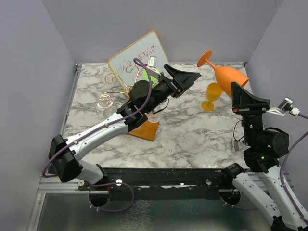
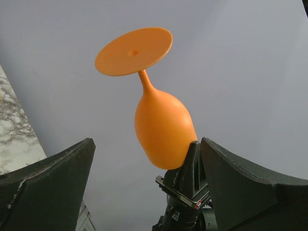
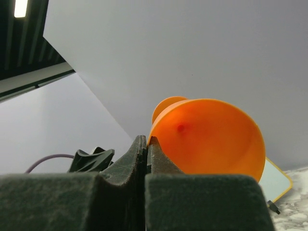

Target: Place the wine glass upside down on the wine glass rack

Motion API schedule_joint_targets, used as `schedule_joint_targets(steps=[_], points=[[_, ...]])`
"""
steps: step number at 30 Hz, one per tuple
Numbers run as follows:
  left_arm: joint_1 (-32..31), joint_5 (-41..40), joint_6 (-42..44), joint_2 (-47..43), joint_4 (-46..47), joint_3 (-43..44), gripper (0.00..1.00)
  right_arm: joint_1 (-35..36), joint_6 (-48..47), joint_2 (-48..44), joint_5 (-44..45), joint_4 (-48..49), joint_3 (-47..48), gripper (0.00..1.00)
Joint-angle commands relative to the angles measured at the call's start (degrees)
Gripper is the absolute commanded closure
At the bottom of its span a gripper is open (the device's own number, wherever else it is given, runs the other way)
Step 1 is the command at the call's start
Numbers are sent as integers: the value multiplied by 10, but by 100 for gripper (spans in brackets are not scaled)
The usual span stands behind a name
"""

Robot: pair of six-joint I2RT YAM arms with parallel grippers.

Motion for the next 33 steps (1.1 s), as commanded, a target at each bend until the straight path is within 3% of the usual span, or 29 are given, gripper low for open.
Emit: schedule_joint_targets(steps=[1, 5, 15, 26, 28, 31, 33], points=[[-53, -135, 19, 25, 53, 34, 14, 2, 26, 0, -12, 47, -11, 99], [-82, -194, 60, 58, 84, 63, 28, 2, 30, 6, -23, 58, -10, 99], [-92, -232, 41, 141, 105, 140, 32, 2, 15, 6, -79, 70, -11, 99], [-92, -237, 35, 151, 122, 145, 65, 2, 1, -29, -107, 79, -52, 99], [-92, -233, 34, 152, 126, 144, 74, 2, -5, -36, -117, 87, -63, 99], [-92, -219, 34, 164, 135, 152, 97, 2, -13, -44, -132, 86, -71, 99], [-92, -201, 43, 173, 136, 167, 100, 1, -13, -49, -132, 75, -72, 99]])
